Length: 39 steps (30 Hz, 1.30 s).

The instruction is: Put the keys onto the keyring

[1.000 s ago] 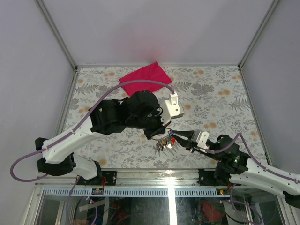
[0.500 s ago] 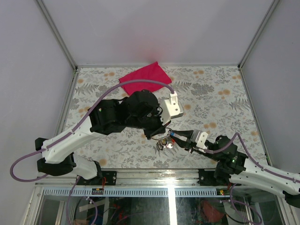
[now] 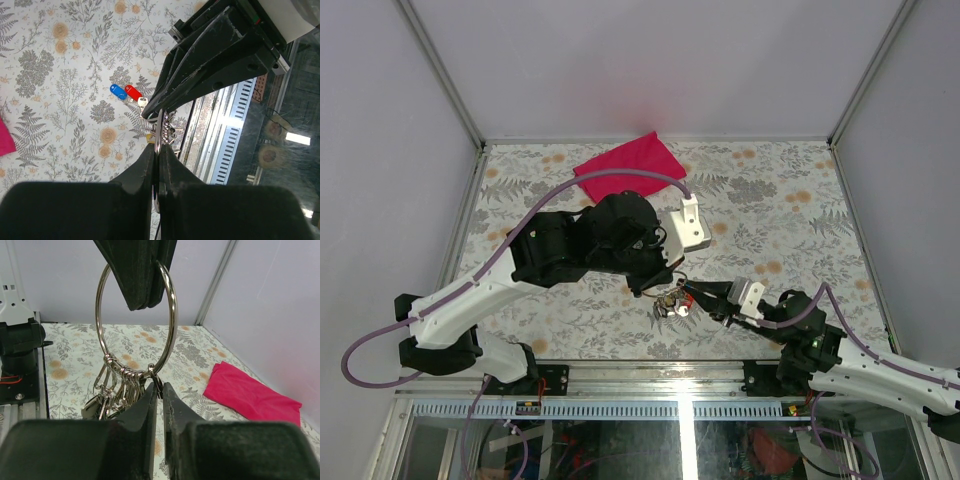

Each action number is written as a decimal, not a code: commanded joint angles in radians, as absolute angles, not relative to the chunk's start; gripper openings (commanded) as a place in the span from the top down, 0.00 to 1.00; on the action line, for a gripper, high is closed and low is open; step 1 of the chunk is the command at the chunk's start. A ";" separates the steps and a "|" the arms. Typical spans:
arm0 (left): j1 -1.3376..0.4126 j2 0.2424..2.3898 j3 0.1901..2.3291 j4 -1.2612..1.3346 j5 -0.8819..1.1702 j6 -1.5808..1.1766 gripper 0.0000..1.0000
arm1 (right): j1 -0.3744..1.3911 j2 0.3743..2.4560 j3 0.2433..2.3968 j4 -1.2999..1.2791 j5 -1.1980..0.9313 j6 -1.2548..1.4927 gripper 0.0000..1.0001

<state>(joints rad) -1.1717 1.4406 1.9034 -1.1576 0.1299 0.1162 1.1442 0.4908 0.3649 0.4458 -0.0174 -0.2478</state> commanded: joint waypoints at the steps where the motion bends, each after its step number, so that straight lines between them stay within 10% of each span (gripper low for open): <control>1: -1.177 1.430 1.941 -1.134 0.136 0.110 1.00 | 1.143 0.469 0.389 0.489 0.014 -0.254 0.93; 20: -1.178 1.394 1.849 -1.067 0.123 0.112 0.99 | 1.143 0.422 0.640 -0.046 0.048 -0.320 1.00; 39: -1.177 1.202 1.593 -0.810 0.113 0.082 0.72 | 1.143 0.582 0.918 -0.406 0.077 -0.153 1.00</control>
<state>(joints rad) -1.1717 1.2568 1.6260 -0.9226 0.1226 0.1009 1.1442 0.5552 0.8429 -0.3862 0.0311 -0.2100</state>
